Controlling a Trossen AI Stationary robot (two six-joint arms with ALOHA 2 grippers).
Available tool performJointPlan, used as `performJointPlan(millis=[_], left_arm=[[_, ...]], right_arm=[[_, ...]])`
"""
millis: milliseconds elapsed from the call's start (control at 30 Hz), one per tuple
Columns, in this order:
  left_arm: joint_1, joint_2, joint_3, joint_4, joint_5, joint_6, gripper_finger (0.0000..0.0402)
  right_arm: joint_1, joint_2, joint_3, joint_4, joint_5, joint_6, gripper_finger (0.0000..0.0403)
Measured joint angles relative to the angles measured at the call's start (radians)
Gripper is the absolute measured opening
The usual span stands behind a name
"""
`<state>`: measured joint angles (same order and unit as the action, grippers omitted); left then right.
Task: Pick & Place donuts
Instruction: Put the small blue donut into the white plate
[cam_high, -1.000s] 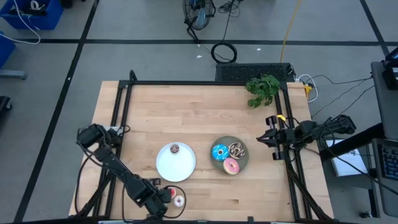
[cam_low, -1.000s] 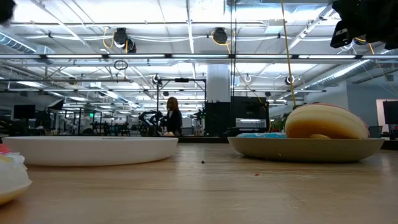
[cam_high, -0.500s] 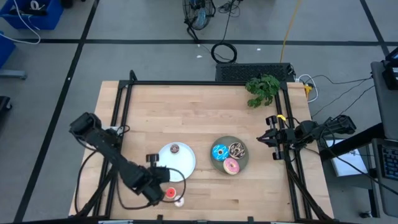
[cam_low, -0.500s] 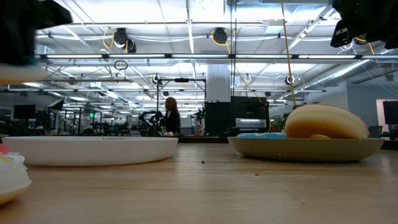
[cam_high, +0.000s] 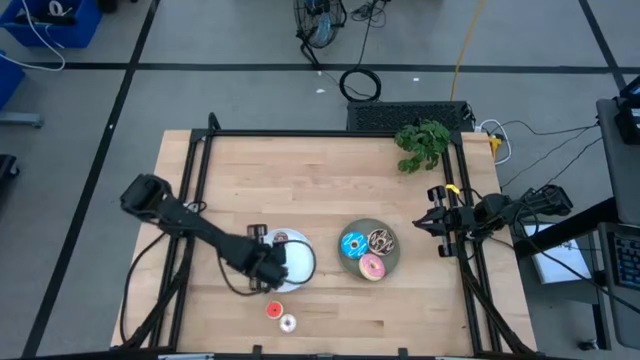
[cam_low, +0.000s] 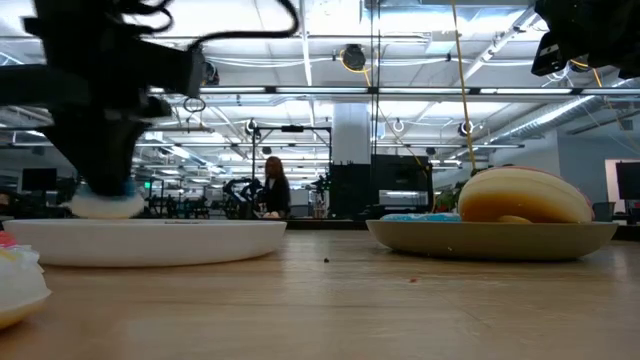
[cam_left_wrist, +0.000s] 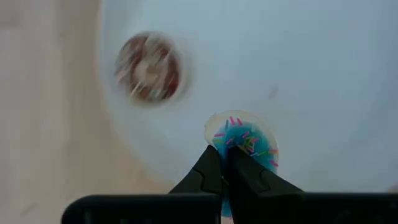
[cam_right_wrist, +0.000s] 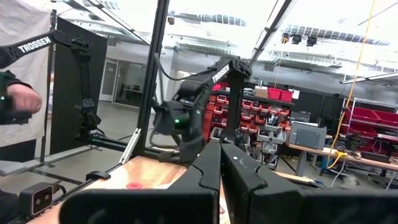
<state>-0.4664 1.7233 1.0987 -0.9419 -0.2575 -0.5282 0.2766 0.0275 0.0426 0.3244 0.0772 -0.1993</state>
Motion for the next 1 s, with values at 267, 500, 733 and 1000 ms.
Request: performJointPlan(millis=[267, 500, 733, 1000], left_arm=[[0.064, 0.000, -0.082, 0.167, 0.085, 0.052, 0.0013], [0.068, 0.000, -0.097, 0.170, 0.085, 0.036, 0.0022], [0.068, 0.000, -0.097, 0.202, 0.112, 0.025, 0.0026], [0.070, 0.000, -0.097, 0.225, 0.137, 0.002, 0.0116]], right_arm=[[0.000, 0.000, 0.000, 0.000, 0.000, -0.007, 0.0000], [0.000, 0.000, 0.000, -0.001, 0.000, -0.007, 0.0000], [0.000, 0.000, 0.000, -0.001, 0.000, -0.007, 0.0000], [0.000, 0.000, 0.000, -0.001, 0.000, -0.007, 0.0000]])
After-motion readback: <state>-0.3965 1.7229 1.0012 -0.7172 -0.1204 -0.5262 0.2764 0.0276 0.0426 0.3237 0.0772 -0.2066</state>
